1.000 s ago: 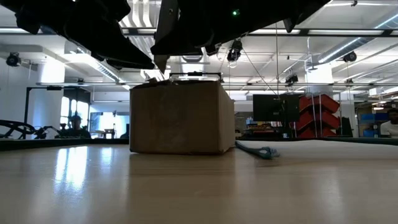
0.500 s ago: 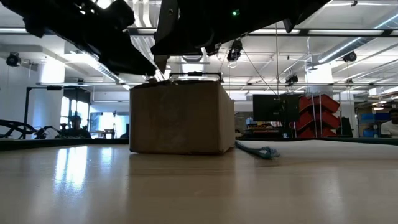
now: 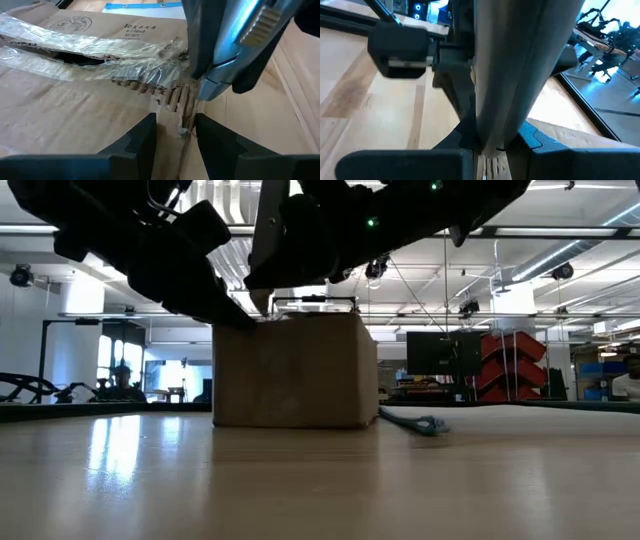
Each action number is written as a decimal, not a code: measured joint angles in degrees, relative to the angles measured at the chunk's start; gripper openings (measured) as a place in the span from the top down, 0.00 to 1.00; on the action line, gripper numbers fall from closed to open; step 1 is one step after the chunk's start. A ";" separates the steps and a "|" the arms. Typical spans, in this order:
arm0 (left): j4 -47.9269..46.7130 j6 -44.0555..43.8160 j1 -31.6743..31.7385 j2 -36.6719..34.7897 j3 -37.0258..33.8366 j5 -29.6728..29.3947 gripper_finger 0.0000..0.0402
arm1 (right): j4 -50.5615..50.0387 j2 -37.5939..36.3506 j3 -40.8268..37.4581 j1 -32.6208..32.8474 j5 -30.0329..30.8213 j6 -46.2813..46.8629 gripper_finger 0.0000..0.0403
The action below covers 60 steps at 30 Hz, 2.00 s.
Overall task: Unpack boxes
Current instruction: Open the cardboard box using the silver cutter
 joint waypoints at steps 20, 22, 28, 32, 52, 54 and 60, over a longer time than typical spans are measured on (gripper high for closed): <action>-3.56 -0.87 -0.90 -4.92 -0.33 1.40 0.69 | -1.52 -1.42 -0.02 -0.36 0.36 1.29 0.90; -3.47 -0.87 -0.90 -5.06 -0.33 1.38 0.69 | -1.34 -1.27 -0.07 -0.37 -0.74 1.92 0.90; -3.70 -0.85 -0.90 -5.04 -0.33 1.30 0.70 | -0.88 -0.36 -0.07 -0.29 -1.74 2.66 0.90; -3.70 -0.85 -0.90 -4.58 -0.33 1.12 0.70 | -0.66 -0.24 -0.07 -0.32 -1.65 2.78 0.90; -3.91 -0.64 -0.89 -5.82 -0.31 0.96 0.68 | -0.46 0.02 -0.07 -1.06 -3.18 3.15 0.90; -3.98 -0.56 -0.90 -5.64 -0.31 0.96 0.68 | -0.07 0.02 -0.07 -1.06 -3.22 3.11 0.90; -4.11 0.21 -0.90 -6.16 -0.06 0.96 0.70 | 2.70 0.31 -0.07 -1.58 -4.62 2.84 0.90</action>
